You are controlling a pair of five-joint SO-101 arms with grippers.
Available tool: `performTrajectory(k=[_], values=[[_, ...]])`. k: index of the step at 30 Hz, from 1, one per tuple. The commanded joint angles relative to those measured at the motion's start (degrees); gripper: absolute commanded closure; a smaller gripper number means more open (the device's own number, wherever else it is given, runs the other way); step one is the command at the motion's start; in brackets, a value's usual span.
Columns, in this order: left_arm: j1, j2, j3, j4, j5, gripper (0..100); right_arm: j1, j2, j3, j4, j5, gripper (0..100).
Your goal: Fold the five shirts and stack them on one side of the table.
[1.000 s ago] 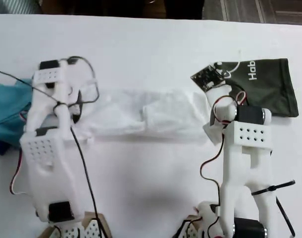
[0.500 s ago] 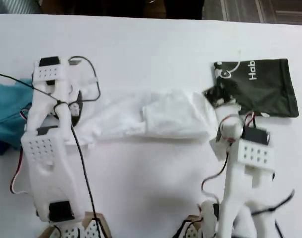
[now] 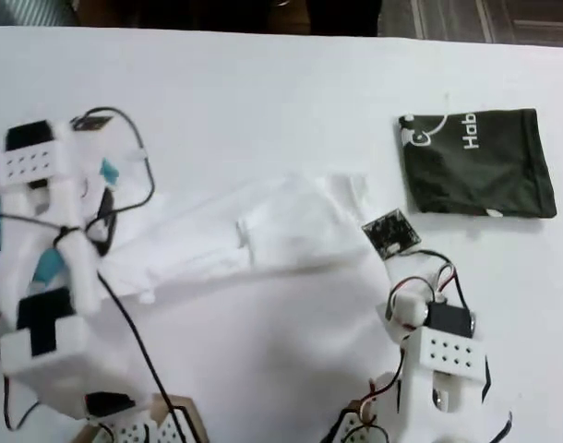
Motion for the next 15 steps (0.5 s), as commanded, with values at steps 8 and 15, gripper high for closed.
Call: performTrajectory(k=[8,15], values=[[13.1,-8.7,1.0,0.3,0.7,97,4.4,-1.5,8.3,-12.4,-6.9,97.7],[28.2,-8.6,-4.8,0.2,5.3,97,8.4,-1.5,8.6,-15.3,-13.3,97.7]])
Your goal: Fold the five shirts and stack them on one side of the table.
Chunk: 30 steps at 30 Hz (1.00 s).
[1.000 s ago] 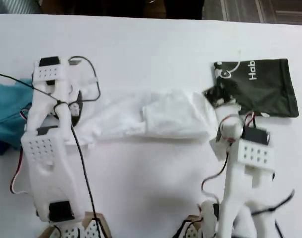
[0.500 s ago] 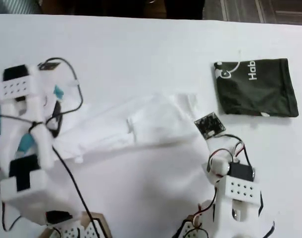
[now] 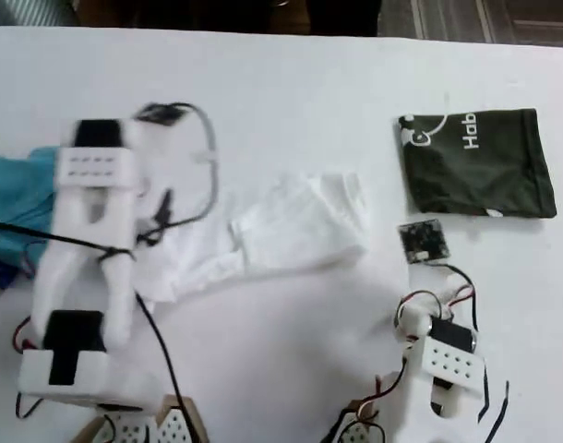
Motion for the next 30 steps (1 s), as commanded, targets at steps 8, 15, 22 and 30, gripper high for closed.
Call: performTrajectory(k=[8,15,22,30], values=[[18.1,-1.5,-15.9,-2.2,4.1,97,1.1,-1.4,-0.3,-1.0,-1.7,97.7],[24.2,13.6,-28.7,-3.3,4.2,97,1.2,-1.4,-0.3,-1.0,-1.8,97.7],[27.3,30.7,-46.0,-1.9,4.2,97,1.2,-1.4,-0.3,-1.0,-1.8,97.7],[31.9,45.5,-63.5,-1.1,5.3,97,1.2,-1.4,-0.3,-1.0,-1.8,97.7]])
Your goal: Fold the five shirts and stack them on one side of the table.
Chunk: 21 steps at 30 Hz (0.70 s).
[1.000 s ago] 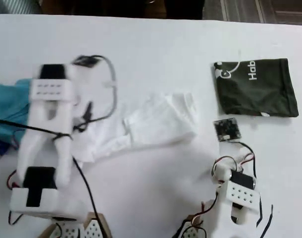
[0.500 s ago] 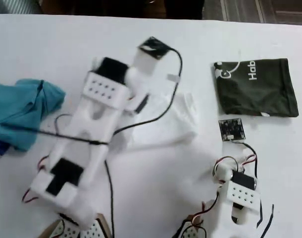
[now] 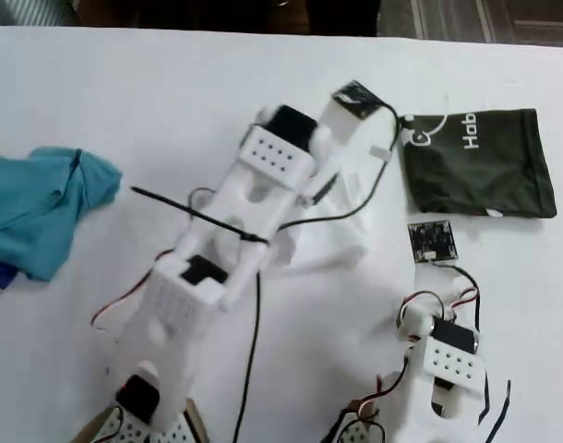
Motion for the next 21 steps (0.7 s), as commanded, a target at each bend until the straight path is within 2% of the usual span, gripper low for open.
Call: performTrajectory(k=[1,12,21], values=[[2.4,3.8,-8.3,1.1,2.5,97,0.4,-1.4,-0.3,-0.9,-0.3,97.7],[4.7,12.3,-21.5,0.6,3.5,97,0.4,-1.4,-0.3,-0.9,-0.3,97.7],[6.4,12.5,-21.2,-0.4,3.4,97,0.4,-1.4,-0.3,-0.9,-0.4,97.7]])
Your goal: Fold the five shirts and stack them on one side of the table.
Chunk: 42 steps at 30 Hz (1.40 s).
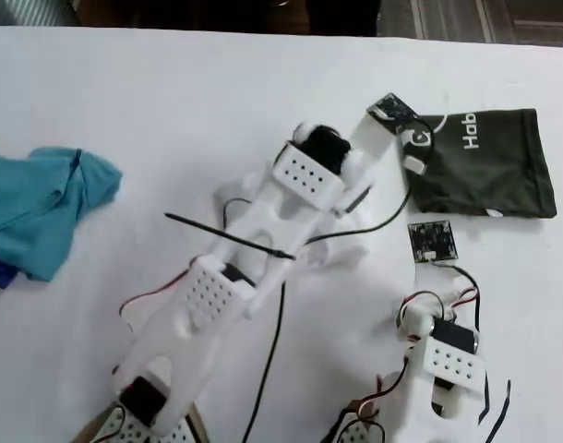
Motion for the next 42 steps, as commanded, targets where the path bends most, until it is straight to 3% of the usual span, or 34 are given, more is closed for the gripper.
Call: performTrajectory(k=[1,4,8,16,20,24,35,42], values=[[0.8,-0.7,-2.2,-1.4,0.3,97,0.4,-1.4,-0.3,-0.9,-0.4,97.7],[0.6,-0.7,-2.2,-1.1,0.1,93,0.4,-1.4,-0.3,-0.8,-0.4,97.7],[0.3,-0.7,-2.2,-0.8,0.0,78,0.4,-1.4,-0.3,-0.8,-0.4,97.7],[-6.2,-3.7,-4.3,3.1,-0.1,82,0.3,-1.4,-0.3,-0.8,-0.4,97.7],[-13.3,-8.2,-4.2,3.6,-0.1,99,0.4,-1.4,-0.6,-0.9,-0.4,97.8],[-18.7,-14.7,-2.6,3.9,-1.1,97,-1.4,-0.8,-5.0,-0.8,-1.6,97.8],[-31.2,-41.3,27.5,3.6,-4.7,97,-16.9,0.0,-28.9,10.9,-7.6,97.8],[-43.8,-57.0,46.4,0.8,-4.8,97,-24.3,16.5,-40.5,10.9,-7.6,97.8]])
